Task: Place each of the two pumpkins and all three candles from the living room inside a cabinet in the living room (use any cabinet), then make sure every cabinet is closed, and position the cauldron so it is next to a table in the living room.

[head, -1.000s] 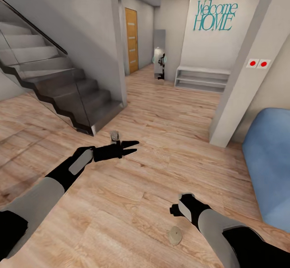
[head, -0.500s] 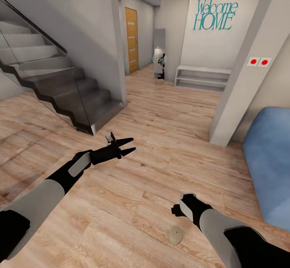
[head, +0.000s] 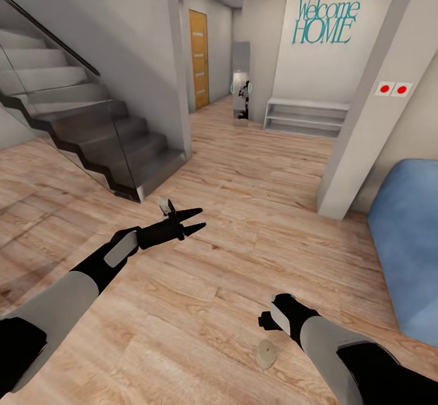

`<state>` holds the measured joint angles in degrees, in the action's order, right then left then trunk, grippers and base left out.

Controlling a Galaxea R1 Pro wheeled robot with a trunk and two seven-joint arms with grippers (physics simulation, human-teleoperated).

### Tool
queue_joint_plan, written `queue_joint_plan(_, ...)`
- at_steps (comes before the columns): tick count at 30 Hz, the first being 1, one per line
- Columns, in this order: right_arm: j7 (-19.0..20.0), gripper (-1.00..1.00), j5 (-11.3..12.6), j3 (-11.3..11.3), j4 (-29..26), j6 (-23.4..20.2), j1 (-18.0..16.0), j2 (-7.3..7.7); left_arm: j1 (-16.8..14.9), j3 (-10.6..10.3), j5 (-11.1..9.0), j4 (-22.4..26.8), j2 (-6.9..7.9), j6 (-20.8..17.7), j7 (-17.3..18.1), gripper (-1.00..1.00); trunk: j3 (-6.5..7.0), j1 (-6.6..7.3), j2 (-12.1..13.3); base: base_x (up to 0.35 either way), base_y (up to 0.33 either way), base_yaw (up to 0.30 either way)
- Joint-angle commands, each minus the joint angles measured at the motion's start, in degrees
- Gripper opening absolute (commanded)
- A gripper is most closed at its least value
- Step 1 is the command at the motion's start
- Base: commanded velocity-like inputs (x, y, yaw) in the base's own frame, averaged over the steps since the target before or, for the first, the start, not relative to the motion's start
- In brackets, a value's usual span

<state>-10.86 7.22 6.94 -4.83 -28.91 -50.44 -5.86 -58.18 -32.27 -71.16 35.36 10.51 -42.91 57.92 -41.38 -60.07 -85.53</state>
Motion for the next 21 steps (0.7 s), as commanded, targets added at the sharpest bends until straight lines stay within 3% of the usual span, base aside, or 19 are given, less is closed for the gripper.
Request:
queue_joint_plan(1,0.0,1.0,0.0,0.0,0.0,0.0,0.0,0.02,0.0,0.0,0.0,0.0,-0.21,0.0,0.0,1.0,-0.18,-0.23,-0.4,0.0,0.0,0.0)
queue_joint_plan(21,-1.4,1.0,-0.2,0.0,-0.1,0.2,0.0,0.32,0.0,-0.1,0.1,-0.1,-1.06,0.1,-0.1,1.0,-3.77,-4.62,-8.4,0.0,0.0,0.0)
